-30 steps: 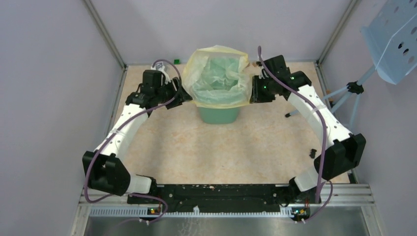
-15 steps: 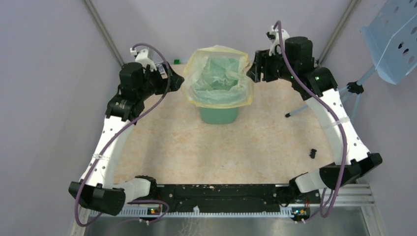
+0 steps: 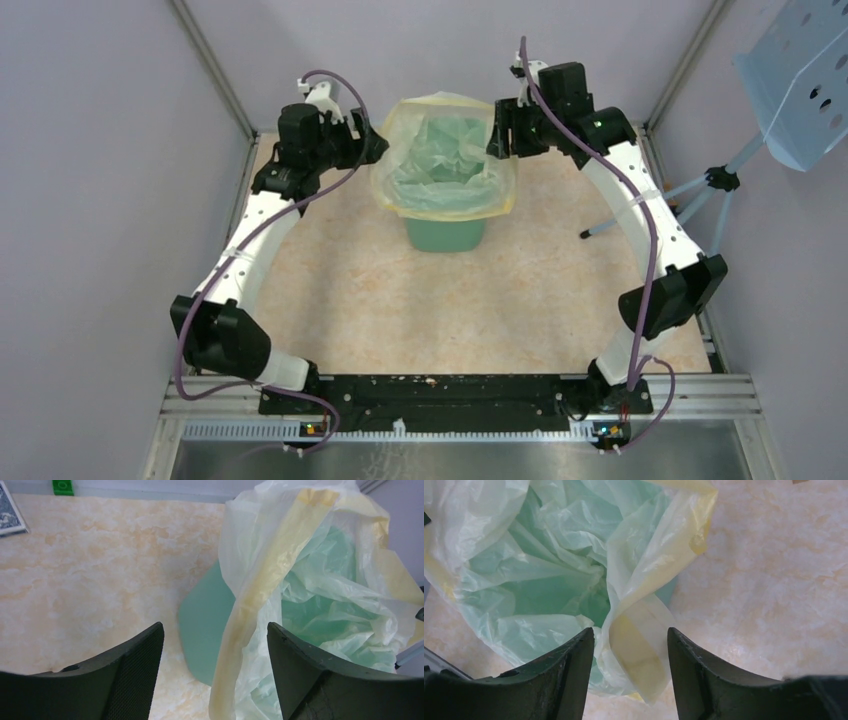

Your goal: Put the trash bags into the trash bin

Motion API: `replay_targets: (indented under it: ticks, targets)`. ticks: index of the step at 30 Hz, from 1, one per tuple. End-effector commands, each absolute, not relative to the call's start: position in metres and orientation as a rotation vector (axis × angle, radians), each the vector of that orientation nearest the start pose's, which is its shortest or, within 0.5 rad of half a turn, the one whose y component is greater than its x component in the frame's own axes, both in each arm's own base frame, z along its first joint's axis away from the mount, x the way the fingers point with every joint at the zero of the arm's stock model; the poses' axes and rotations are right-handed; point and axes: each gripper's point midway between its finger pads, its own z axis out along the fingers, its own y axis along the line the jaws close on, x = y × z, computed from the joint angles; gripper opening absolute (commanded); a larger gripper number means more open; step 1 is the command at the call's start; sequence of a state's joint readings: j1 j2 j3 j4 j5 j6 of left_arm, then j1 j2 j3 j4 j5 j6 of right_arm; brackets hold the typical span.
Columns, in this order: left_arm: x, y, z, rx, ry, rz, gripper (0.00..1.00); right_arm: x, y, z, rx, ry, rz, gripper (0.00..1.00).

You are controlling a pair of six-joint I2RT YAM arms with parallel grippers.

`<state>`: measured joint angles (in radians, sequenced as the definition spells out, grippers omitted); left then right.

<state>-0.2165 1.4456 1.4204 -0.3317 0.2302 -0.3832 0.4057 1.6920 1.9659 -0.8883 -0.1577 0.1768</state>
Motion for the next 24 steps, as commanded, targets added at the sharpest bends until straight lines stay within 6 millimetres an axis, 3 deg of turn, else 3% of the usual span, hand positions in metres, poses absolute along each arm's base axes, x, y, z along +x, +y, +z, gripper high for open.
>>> replay_targets:
  ticks: [1,4,10,15,20,24]
  targets:
    - [0.443,-0.149,0.358,0.031,1.798,-0.605,0.79,0.398,0.204,0.335,-0.342,2.172,0.447,0.53]
    - [0.452,-0.151,0.354,0.014,1.801,-0.615,0.72,0.403,0.2,0.328,-0.313,2.189,0.411,0.46]
    - [0.467,-0.151,0.343,-0.046,1.826,-0.616,0.37,0.411,0.2,0.328,-0.262,2.189,0.41,0.03]
    - [0.479,-0.136,0.328,-0.141,1.858,-0.573,0.0,0.422,0.196,0.325,-0.169,2.191,0.425,0.0]
    - [0.489,-0.129,0.309,-0.226,1.897,-0.623,0.0,0.442,0.179,0.312,-0.043,2.221,0.415,0.0]
    - [0.494,-0.137,0.296,-0.238,1.918,-0.68,0.0,0.453,0.171,0.295,0.054,2.261,0.446,0.0]
